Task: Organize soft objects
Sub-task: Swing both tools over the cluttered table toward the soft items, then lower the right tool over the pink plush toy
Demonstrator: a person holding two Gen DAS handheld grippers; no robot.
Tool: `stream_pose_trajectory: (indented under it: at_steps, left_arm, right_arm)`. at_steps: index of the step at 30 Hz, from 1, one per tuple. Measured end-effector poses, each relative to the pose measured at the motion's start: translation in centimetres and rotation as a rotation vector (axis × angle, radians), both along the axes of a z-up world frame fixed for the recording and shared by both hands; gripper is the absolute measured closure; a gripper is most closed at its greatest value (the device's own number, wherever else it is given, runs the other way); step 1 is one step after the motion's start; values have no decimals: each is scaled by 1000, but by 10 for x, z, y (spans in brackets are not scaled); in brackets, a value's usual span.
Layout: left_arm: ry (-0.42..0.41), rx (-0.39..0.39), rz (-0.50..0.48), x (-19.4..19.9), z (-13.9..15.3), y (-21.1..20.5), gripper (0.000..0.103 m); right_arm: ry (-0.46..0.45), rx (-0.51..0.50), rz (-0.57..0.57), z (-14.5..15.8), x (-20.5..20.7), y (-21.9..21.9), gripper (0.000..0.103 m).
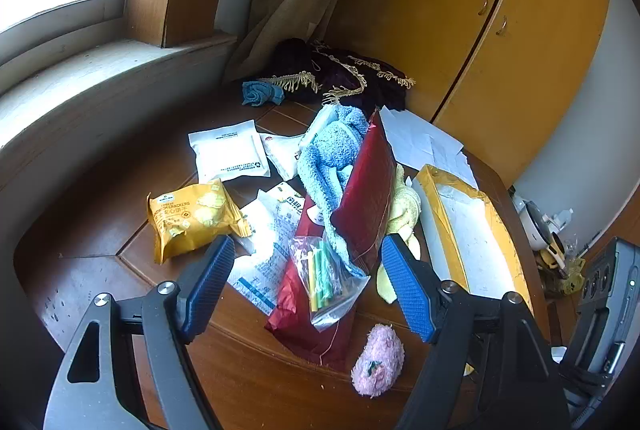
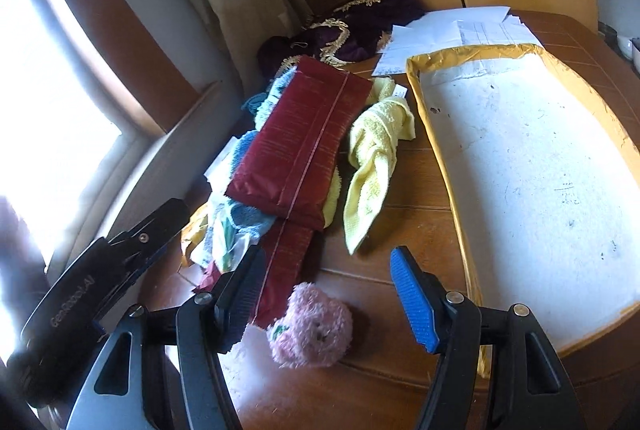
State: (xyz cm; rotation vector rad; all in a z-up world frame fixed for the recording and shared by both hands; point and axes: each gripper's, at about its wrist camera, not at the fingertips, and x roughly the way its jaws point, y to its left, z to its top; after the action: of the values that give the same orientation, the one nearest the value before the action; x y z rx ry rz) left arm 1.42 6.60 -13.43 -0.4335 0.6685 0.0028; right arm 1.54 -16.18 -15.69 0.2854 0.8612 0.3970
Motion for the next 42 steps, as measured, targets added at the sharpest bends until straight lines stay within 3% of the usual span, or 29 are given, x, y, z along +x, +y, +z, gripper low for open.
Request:
stream_pose_trajectory:
  at_steps: [8,42]
  left_arm:
    - [6,25,2,-11,5,-1,27]
    - [62,69,-14,-10,3,-13,27]
  right_arm:
    - [-27,-53,-3,6,-19,2,36]
    - [18,-34,-9,-7,-19,-4,36]
